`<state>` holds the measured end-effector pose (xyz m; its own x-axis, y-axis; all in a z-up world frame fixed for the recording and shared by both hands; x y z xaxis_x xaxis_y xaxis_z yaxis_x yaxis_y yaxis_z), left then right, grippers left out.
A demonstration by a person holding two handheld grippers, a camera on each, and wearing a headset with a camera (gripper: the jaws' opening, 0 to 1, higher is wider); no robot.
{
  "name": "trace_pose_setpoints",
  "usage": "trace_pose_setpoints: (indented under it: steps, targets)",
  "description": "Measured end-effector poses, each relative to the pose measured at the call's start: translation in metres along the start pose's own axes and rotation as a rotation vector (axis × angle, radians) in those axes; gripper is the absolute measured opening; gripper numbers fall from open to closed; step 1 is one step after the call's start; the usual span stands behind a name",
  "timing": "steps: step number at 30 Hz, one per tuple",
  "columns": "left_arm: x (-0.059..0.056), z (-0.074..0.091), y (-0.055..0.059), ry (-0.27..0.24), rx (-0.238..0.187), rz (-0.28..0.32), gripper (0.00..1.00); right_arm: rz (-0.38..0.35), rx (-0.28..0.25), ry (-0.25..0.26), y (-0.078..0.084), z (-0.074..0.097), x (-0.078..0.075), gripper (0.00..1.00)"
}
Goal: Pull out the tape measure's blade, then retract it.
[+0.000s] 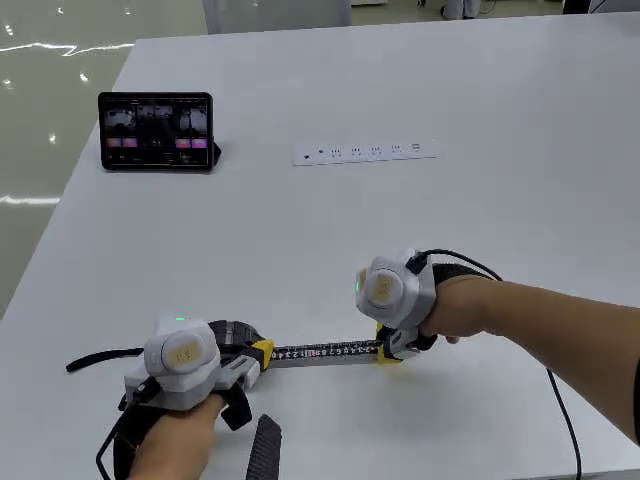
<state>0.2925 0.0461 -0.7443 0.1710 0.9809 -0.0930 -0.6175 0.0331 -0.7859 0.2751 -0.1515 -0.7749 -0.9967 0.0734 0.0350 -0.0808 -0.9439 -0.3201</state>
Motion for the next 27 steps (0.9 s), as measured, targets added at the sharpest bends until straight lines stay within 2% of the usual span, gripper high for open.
trace_pose_setpoints:
  steps: [27]
  targets:
    - [0.001, 0.000, 0.000, -0.001, 0.003, 0.000, 0.60, -0.015, -0.007, 0.005, -0.012, -0.004, 0.000, 0.10]
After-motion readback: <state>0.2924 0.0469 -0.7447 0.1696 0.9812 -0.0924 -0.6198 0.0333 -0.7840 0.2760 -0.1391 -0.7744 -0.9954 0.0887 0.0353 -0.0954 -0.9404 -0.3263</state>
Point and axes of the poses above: the centre of the closed fingertips' face, and the gripper's own axes: z roughly backward along the fingers, x roughly to its left, y roughly out of its underside, the point moved 1 cm from there along z, roughly backward along the fingers, and after that the axes turned 1 degree about z, right-handed, at the moved point
